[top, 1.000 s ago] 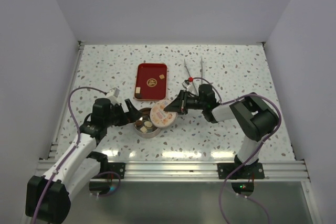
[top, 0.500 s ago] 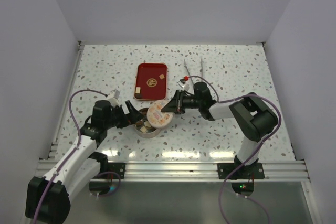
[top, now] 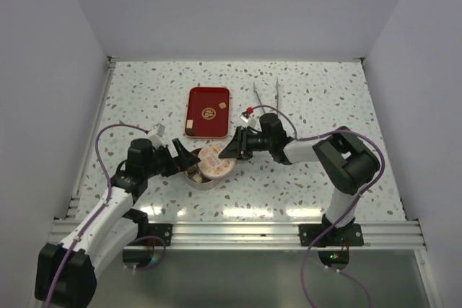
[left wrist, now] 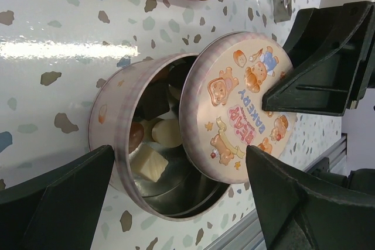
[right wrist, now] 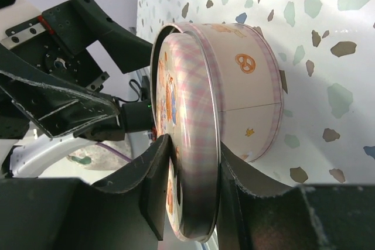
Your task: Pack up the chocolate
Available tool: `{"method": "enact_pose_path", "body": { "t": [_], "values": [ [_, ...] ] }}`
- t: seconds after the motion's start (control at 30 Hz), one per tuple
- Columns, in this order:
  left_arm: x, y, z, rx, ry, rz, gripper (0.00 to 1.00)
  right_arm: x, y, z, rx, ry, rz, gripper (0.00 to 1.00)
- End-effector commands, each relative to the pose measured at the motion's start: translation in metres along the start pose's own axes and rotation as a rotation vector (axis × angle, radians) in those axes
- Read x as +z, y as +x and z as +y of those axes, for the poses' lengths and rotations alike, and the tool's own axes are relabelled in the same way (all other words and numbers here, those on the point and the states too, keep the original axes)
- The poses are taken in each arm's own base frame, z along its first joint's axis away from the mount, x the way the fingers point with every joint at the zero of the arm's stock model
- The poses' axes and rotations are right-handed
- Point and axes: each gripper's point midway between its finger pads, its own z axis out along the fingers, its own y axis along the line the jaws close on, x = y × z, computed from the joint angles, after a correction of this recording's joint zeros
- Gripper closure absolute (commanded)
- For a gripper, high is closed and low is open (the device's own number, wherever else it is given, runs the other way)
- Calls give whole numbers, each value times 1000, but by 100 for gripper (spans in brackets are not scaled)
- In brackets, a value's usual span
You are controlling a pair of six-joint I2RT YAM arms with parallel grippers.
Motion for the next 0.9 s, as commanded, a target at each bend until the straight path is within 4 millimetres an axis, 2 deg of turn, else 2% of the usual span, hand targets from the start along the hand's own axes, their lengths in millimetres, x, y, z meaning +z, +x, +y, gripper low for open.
{"method": "enact_pose_path", "body": {
  "t": [0.0, 0.23, 0.5, 0.87],
  "values": [
    [0, -4, -12, 7, 57, -15, 0, 4, 13, -35, -22, 141, 29, 65],
    [0, -4, -13, 6, 64, -17, 0, 9, 13, -36, -31, 152, 37, 62],
    [1, 0, -12, -3, 62, 2, 0, 14, 14, -35, -59, 177, 52, 55],
    [0, 0, -13, -4, 68, 3, 0, 21, 14, -30, -98, 212, 65, 53]
  ]
}}
